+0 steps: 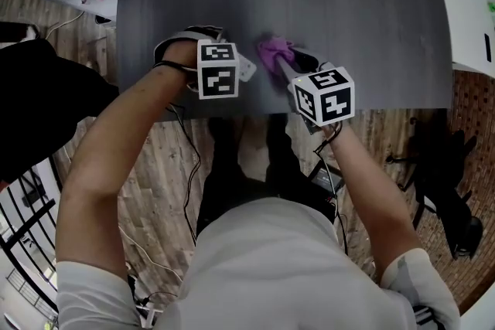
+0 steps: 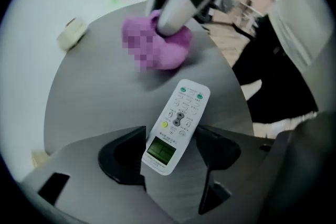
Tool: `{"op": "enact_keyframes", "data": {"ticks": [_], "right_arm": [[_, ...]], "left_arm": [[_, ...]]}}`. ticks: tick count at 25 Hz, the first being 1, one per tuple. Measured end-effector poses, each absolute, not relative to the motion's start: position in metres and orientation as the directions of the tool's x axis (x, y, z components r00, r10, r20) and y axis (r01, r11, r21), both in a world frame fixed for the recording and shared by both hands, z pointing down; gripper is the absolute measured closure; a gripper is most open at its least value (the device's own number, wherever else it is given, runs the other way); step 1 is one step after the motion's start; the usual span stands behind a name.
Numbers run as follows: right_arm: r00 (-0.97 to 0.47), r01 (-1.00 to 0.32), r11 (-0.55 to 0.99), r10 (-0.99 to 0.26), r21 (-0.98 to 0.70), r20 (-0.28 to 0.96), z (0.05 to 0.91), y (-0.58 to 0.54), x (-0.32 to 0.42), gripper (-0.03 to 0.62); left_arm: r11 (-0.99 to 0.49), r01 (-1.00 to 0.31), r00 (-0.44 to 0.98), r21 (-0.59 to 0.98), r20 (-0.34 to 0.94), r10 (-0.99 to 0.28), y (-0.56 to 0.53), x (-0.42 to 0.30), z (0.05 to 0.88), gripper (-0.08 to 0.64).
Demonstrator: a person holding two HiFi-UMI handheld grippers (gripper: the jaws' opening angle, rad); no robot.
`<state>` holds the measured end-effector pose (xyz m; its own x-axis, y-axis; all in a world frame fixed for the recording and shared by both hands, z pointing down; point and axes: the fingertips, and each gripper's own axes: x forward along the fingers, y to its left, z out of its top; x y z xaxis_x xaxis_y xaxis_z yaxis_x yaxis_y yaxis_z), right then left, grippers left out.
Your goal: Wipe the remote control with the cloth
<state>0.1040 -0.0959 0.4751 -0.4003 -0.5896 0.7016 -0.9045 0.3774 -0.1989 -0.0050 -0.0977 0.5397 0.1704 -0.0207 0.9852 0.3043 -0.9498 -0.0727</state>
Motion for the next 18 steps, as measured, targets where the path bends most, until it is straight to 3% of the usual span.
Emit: {"op": "enact_keyframes", "data": {"ticks": [3,7,14,18], "right_arm": [[-0.374,-0.918,0.351,-0.610,-0.184,0.699,0.479,-0.104,0.106,0.503],[-0.380,-0.918,0.340,-0.617,-0.201,0.689,0.484,-0.100,0.094,0.503],[-0.442,-0.897,0.295,-0.613,-0.328,0.655,0.483,-0.057,0.072,0.503],[-0.547,-0.837,0.342,-0.532,-0.427,0.647,0.482,-0.025,0.054,0.503]], "left_arm": [[-1.000,0.012,0.216,-0.009,0.976,-0.006,-0.094,0.000,0.537,0.262],[-0.966,-0.233,0.299,0.109,0.954,0.035,-0.089,0.012,0.535,0.267],[-0.952,-0.295,0.277,0.075,0.961,-0.010,-0.085,0.011,0.538,0.265],[-0.913,-0.389,0.312,0.126,0.950,-0.002,-0.083,0.012,0.537,0.267]]}}
